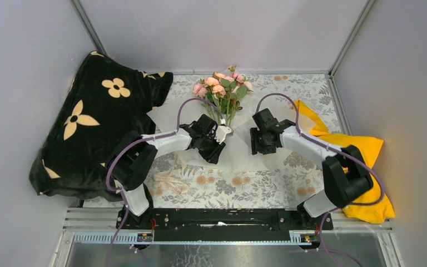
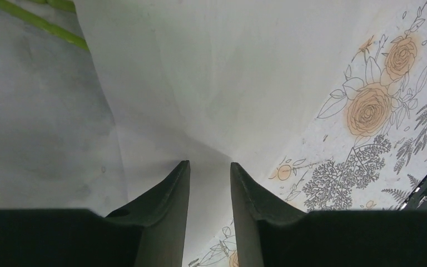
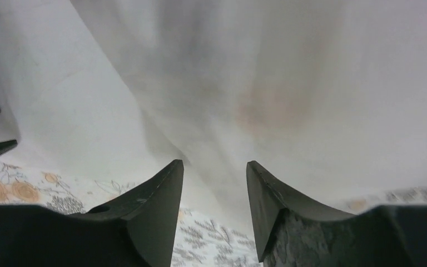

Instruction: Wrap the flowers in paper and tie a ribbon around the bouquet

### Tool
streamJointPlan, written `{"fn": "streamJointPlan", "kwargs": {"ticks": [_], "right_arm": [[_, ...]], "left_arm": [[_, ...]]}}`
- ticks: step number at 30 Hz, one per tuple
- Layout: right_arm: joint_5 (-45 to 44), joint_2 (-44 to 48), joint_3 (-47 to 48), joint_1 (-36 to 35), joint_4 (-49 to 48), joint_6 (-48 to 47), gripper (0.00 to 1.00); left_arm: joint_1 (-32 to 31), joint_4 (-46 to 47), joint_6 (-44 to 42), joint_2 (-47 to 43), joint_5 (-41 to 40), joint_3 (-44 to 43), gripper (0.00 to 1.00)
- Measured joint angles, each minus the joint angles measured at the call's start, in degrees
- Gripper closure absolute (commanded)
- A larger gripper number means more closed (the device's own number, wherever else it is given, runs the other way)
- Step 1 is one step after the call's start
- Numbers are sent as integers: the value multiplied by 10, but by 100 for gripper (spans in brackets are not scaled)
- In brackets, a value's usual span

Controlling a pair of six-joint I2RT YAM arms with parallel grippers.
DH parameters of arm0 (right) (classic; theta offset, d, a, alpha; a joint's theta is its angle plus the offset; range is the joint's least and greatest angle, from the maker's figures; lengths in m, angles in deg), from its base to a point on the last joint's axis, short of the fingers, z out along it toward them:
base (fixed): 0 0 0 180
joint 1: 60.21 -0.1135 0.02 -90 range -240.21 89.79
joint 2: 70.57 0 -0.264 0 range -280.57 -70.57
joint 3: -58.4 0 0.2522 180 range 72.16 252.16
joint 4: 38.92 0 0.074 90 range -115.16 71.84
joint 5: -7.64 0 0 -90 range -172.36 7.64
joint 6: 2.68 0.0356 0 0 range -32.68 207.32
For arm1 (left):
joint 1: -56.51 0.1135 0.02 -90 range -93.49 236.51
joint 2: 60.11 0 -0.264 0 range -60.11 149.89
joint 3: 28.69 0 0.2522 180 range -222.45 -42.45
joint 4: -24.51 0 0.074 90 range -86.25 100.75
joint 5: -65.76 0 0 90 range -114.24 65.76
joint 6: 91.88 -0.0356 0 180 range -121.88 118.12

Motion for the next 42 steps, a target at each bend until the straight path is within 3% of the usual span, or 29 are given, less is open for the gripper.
{"fn": "streamJointPlan", "kwargs": {"ticks": [6,9,16,25,31,39,42], "right_arm": [[-68,108,-1,-47,84,60,37],[-62,129,-34,-70,89,113,24],[-49,139,-172,-83,37,236,21],[-115,151,-197,-84,-74,318,17],[-173,153,-212,-84,-114,345,33],[-214,140,-217,-84,-122,333,77],[-220,136,-216,-84,-121,320,86]], "left_arm": [[0,2,5,-10,0,12,60],[0,2,7,-10,0,12,60],[0,3,11,-11,5,14,60],[0,4,15,-11,10,16,60],[0,4,17,-12,10,16,60],[0,-1,16,-16,9,16,55],[-3,-14,9,-24,8,12,51]]}}
